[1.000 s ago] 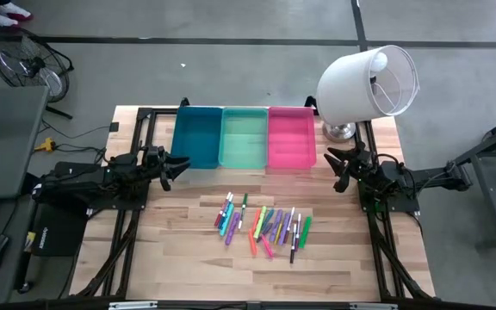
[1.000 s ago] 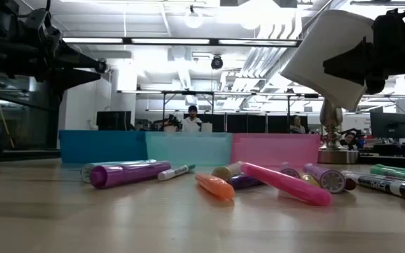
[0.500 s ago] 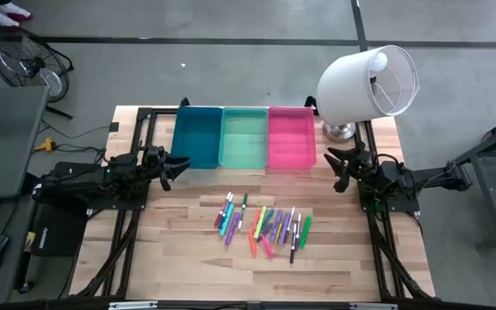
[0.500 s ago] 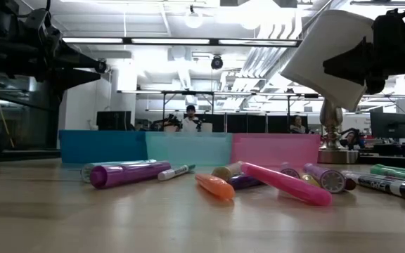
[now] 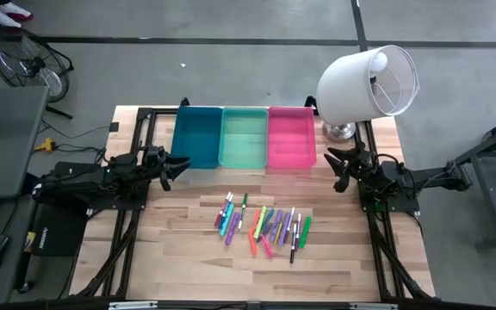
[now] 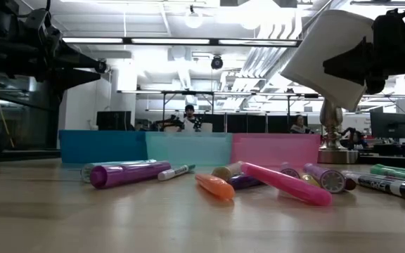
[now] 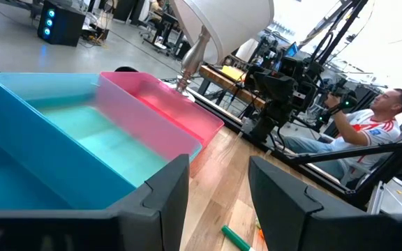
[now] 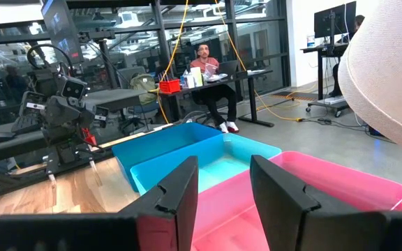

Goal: Pick & Place Markers

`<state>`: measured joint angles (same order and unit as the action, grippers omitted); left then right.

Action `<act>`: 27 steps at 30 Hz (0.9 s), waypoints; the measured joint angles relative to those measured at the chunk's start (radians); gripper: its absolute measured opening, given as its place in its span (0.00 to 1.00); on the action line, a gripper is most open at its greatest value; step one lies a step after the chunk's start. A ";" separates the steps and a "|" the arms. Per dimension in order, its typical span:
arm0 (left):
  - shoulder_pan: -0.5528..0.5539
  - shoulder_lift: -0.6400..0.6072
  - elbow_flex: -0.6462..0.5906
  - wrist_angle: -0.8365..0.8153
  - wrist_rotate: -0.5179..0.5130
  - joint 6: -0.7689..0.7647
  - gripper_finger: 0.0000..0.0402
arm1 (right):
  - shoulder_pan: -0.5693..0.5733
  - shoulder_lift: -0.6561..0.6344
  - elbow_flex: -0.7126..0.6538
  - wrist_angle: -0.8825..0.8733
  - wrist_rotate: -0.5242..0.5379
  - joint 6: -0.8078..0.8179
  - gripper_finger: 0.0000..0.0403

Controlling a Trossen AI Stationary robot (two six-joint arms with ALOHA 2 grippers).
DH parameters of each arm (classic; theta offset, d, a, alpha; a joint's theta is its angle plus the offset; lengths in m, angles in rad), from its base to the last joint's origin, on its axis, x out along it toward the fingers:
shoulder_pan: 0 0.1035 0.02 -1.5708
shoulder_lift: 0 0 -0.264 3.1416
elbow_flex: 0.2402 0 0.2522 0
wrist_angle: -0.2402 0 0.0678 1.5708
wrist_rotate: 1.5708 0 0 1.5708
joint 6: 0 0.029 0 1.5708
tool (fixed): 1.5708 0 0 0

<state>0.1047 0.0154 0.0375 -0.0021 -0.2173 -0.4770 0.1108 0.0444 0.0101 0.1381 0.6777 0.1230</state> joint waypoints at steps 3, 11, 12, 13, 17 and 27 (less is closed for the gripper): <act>0.000 0.000 0.000 0.000 0.000 0.000 0.37 | 0.000 0.000 0.000 0.000 0.000 0.002 0.30; 0.000 0.000 0.000 0.000 0.000 0.000 0.37 | 0.000 0.000 0.000 0.001 -0.004 0.208 0.30; 0.000 0.000 0.000 0.000 0.000 0.000 0.37 | 0.000 0.000 0.000 0.001 -0.011 0.263 0.30; 0.000 0.000 0.000 0.000 0.000 0.000 0.37 | 0.000 0.000 0.000 0.001 -0.022 0.317 0.30; 0.000 0.000 0.000 0.000 0.000 0.000 0.37 | 0.000 0.002 0.000 0.000 -0.079 0.483 0.30; 0.000 0.000 0.000 0.000 0.000 0.000 0.37 | 0.001 0.101 0.142 -0.231 -0.289 0.713 0.30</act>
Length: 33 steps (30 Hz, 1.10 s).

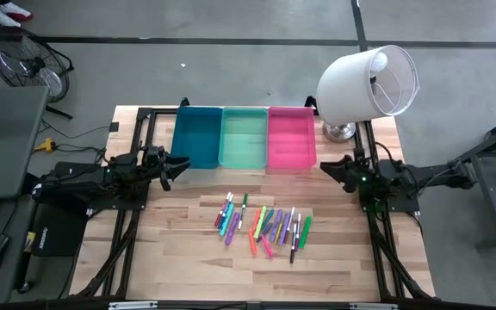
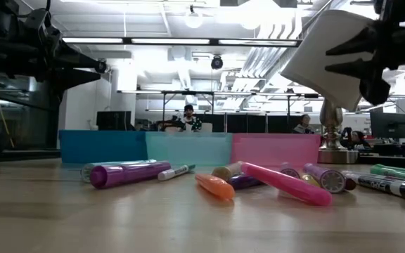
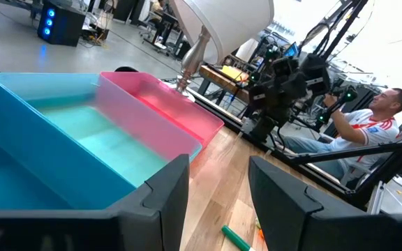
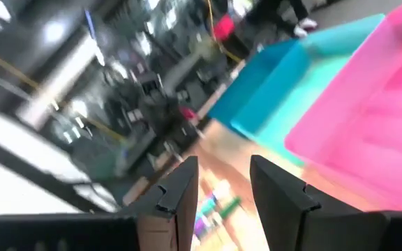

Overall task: Pick & Place Markers
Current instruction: Put the green highlighter pen into the pink bin

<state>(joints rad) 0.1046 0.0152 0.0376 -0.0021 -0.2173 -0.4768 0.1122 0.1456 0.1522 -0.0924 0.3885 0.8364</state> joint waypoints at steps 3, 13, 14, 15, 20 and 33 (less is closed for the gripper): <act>0.000 0.000 0.000 0.000 0.000 0.000 0.37 | 0.000 0.065 0.108 -0.180 -0.010 0.013 0.30; 0.000 0.000 0.000 0.000 0.000 0.000 0.37 | 0.000 0.390 0.422 -0.697 -0.100 0.404 0.30; 0.000 0.000 0.000 0.000 0.000 0.000 0.37 | 0.000 0.427 0.440 -0.722 -0.125 0.439 0.30; 0.000 0.000 0.000 0.000 0.000 0.000 0.37 | 0.000 0.460 0.454 -0.738 -0.157 0.468 0.30; 0.000 0.000 0.000 0.000 0.000 0.000 0.37 | 0.000 0.601 0.474 -0.742 -0.275 0.574 0.30; 0.000 0.000 0.000 0.000 0.000 0.000 0.37 | 0.136 0.893 0.468 -0.605 -0.374 0.883 0.30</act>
<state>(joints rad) 0.1047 0.0154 0.0372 -0.0021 -0.2173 -0.4770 0.2485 1.0391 0.6205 -0.6971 0.0140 1.7194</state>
